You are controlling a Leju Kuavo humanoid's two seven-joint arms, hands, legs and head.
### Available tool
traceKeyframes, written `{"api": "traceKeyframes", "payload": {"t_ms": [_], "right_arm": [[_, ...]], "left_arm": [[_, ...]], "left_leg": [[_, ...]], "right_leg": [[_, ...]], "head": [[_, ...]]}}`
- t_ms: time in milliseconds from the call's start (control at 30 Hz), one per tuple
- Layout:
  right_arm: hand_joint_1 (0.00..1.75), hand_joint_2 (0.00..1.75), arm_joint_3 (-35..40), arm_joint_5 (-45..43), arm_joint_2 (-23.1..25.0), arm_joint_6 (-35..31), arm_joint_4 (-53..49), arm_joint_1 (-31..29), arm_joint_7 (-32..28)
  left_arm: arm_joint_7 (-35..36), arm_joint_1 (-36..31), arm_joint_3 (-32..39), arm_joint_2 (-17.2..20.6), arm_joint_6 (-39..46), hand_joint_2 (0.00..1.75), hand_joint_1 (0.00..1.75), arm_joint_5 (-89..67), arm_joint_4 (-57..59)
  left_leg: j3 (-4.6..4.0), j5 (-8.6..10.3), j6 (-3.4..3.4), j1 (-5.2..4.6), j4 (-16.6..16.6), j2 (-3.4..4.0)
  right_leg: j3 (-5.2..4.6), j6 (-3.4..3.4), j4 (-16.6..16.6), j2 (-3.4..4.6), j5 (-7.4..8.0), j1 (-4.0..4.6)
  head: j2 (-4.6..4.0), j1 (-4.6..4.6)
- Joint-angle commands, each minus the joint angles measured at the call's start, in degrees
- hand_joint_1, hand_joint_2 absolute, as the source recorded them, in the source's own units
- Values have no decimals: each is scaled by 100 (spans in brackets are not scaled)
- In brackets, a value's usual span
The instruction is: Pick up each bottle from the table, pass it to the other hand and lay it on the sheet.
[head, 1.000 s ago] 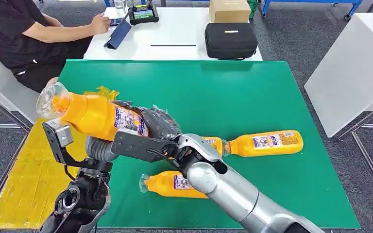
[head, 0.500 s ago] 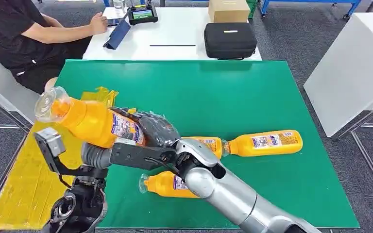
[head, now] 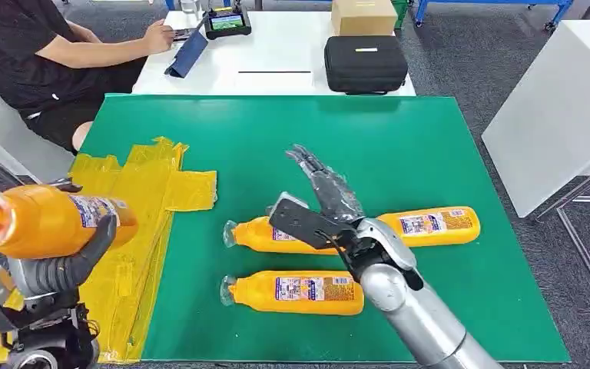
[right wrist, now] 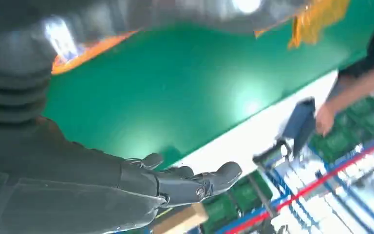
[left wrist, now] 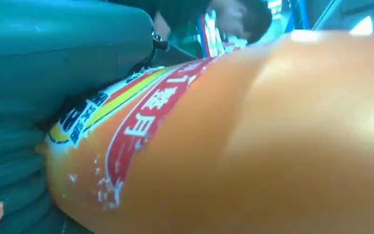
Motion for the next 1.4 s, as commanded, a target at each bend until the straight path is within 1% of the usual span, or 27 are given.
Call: {"api": "traceKeyframes", "payload": {"t_ms": [33, 133, 167, 200, 233, 300, 333, 467, 667, 700, 767, 800, 833, 867, 900, 933, 967, 1000, 1100, 1133, 1167, 1200, 1233, 1267, 1300, 1333, 1400], "right_arm": [[0, 0, -535, -189, -470, 107, -1108, 658, -232], [0, 0, -403, -260, -565, 348, -1464, 857, -196], [0, 0, -314, -195, -631, 450, -1591, 918, -163], [0, 0, -234, -169, -706, 538, -1752, 1035, -116], [0, 0, -130, -109, -813, 613, -1909, 1164, -85], [0, 0, -55, -98, -964, 638, -2161, 1460, -114], [0, 0, -37, -93, -1027, 631, -2239, 1561, -123], [0, 0, -58, -94, -1036, 630, -2232, 1540, -122], [0, 0, -65, -93, -1005, 631, -2189, 1500, -130], [0, 0, -41, -35, -1051, 698, -2219, 1527, -173], [0, 0, -24, 38, -1244, 770, -2474, 1889, -271], [0, 0, 13, 87, -1379, 809, -2588, 2054, -335], [0, 0, 147, 217, -1635, 956, -2723, 2241, -442], [0, 175, 227, 352, -1805, 1037, -2799, 2378, -503], [0, 175, 287, 503, -1939, 1101, -2843, 2485, -497], [0, 175, 354, 672, -2043, 1192, -2867, 2575, -480], [0, 175, 385, 799, -2095, 1289, -2886, 2603, -478], [0, 175, 364, 839, -2084, 1339, -2865, 2657, -455], [0, 175, 304, 1103, -2041, 1627, -2715, 2636, -307], [0, 175, 273, 1263, -2011, 1724, -2631, 2623, -151], [0, 175, 233, 1296, -1939, 1752, -2544, 2617, -131], [0, 175, 136, 1365, -1842, 1785, -2480, 2669, -128], [0, 175, 81, 1414, -1786, 1823, -2475, 2714, -152], [0, 175, 67, 1440, -1749, 1860, -2487, 2735, -169], [0, 175, 36, 1463, -1718, 1909, -2501, 2760, -181], [0, 175, 24, 1492, -1702, 1960, -2520, 2774, -187], [0, 175, -1, 1536, -1684, 2053, -2542, 2791, -180]], "left_arm": [[493, 215, 362, 159, 231, 175, 175, -2437, 943], [1004, 105, 178, 290, 114, 175, 175, -4234, 1335], [1192, 56, 84, 360, -3, 175, 175, -4812, 1486], [1363, -9, -79, 504, -138, 175, 175, -5139, 1702], [1494, -100, -248, 631, -190, 175, 175, -5430, 1968], [1622, -215, -478, 748, -272, 175, 175, -5633, 2299], [1652, -230, -522, 764, -239, 175, 175, -5633, 2377], [1649, -237, -523, 773, -239, 175, 175, -5633, 2352], [1682, -204, -517, 790, -230, 175, 175, -5629, 2274], [1762, -199, -565, 839, -355, 175, 175, -5688, 2266], [1869, -158, -689, 930, -459, 175, 175, -5813, 2353], [1904, -129, -735, 973, -463, 175, 175, -5819, 2392], [1975, -84, -797, 1068, -488, 175, 175, -5822, 2444], [2013, -53, -841, 1148, -483, 175, 175, -5824, 2470], [2051, -15, -864, 1222, -456, 175, 175, -5818, 2487], [2115, 41, -851, 1265, -411, 175, 175, -5784, 2499], [2190, 88, -819, 1271, -386, 175, 175, -5761, 2478], [2229, 146, -806, 1302, -369, 175, 175, -5735, 2437], [2431, 328, -776, 1417, -417, 175, 175, -5646, 2244], [2556, 359, -758, 1425, -624, 175, 148, -5700, 2229], [2621, 386, -766, 1423, -765, 175, 94, -5719, 2157], [2679, 409, -771, 1412, -973, 175, 5, -5657, 2082], [2735, 381, -794, 1399, -1152, 175, 0, -5707, 2087], [2781, 348, -809, 1376, -1269, 175, 0, -5750, 2121], [2824, 349, -787, 1343, -1358, 0, 0, -5727, 2123], [2862, 341, -795, 1348, -1471, 0, 0, -5741, 2113], [2962, 359, -743, 1330, -1608, 0, 0, -5751, 2050]], "left_leg": [[20, -2, -14, 0, -11, -13], [32, -5, -23, 6, -12, -25], [28, -4, -20, 4, -11, -16], [18, -1, -15, 0, -10, -16], [27, -4, -23, 4, -10, -21], [23, 2, -14, 0, -14, -24], [39, 0, -22, 4, -20, -43], [18, -3, -14, 2, -8, -12], [31, -11, -26, 8, -4, -7], [19, -5, -17, 5, -5, -2], [23, -7, -21, 6, -5, -4], [38, -13, -30, 11, -7, -11], [24, -5, -19, 7, -10, -19], [37, -10, -23, 8, -12, -24], [51, -16, -30, 13, -14, -29], [29, -7, -16, 5, -12, -26], [43, -16, -24, 10, -13, -24], [24, -11, -14, 4, -11, -9], [41, -27, -27, 10, -6, 4], [19, -17, -19, 5, -6, 6], [10, -14, -17, 6, -5, 6], [21, -18, -23, 7, -6, 8], [30, -22, -30, 10, -6, 8], [14, -15, -21, 7, -6, 0], [21, -18, -28, 11, -5, -5], [8, -11, -19, 6, -6, -7], [27, -20, -31, 12, -5, -6]], "right_leg": [[22, 0, -8, -20, -8, -1], [40, 0, -12, -33, -13, 5], [31, 0, -10, -23, -10, 4], [21, 0, -7, -20, -7, -1], [34, -1, -9, -28, -12, 4], [27, 0, -11, -30, -8, -1], [48, -1, -19, -51, -15, 4], [21, 0, -8, -17, -7, 2], [36, -1, -7, -18, -13, 7], [21, -1, -7, -9, -6, 4], [27, -1, -7, -13, -9, 5], [46, -2, -11, -24, -17, 10], [31, -1, -13, -28, -12, 6], [45, -1, -14, -34, -18, 7], [61, -1, -19, -42, -25, 12], [36, 0, -14, -29, -15, 5], [50, 0, -17, -30, -22, 9], [28, 1, -12, -13, -12, 3], [45, 1, -10, -6, -21, 9], [22, 0, -7, 0, -11, 4], [13, -1, -7, 1, -7, 5], [24, -1, -7, 1, -10, 6], [33, -2, -9, -2, -13, 8], [17, -2, -8, -5, -8, 5], [27, -3, -9, -13, -12, 9], [12, -2, -9, -11, -7, 5], [33, -3, -10, -15, -15, 11]], "head": [[0, 0], [0, 2], [0, 0], [0, 2], [0, 2], [0, 0], [0, 2], [0, 2], [0, 4], [0, 0], [0, 2], [0, 2], [0, 0], [0, 0], [0, 2], [0, 0], [0, 0], [0, 0], [0, 0], [0, 2], [0, 2], [0, 0], [0, 2], [0, 0], [0, 2], [0, 0], [0, 0]]}}
